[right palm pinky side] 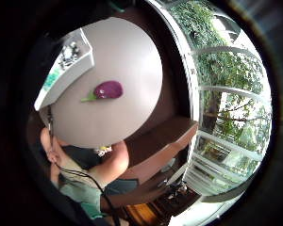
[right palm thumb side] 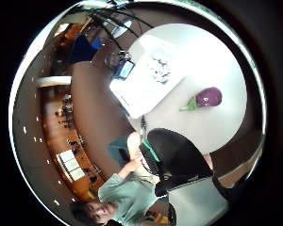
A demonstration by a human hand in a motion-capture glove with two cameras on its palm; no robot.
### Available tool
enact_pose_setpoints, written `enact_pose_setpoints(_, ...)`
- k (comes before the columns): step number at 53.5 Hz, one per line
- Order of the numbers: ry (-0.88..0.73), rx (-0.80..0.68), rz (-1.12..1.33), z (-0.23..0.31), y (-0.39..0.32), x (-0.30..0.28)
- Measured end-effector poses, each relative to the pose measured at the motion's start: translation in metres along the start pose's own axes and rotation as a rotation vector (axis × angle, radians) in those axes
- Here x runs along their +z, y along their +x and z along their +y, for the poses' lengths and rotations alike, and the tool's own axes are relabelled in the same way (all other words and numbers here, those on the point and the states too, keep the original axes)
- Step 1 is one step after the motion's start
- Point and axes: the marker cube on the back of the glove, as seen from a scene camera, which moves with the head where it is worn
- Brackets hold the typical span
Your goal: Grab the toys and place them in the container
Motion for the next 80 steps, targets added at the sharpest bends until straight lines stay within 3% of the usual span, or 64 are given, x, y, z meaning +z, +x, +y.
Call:
enact_pose_setpoints(14, -0.121, 0.035, 0.007, -0.021, 0.066, 0.110)
enact_pose_setpoints(25, -0.157, -0.025, 0.038, -0.045, 0.073, 0.191)
enact_pose_setpoints(40, -0.360, -0.062, 0.186, -0.076, 0.087, 0.298)
enact_pose_setpoints(49, -0.222, -0.044, 0.104, -0.127, 0.076, 0.293)
enact_pose_setpoints(64, 0.021, 0.021, -0.094, -0.157, 0.080, 0.292)
enact_pose_setpoints(80, -0.077, 0.098, 0.005, -0.121, 0.073, 0.263)
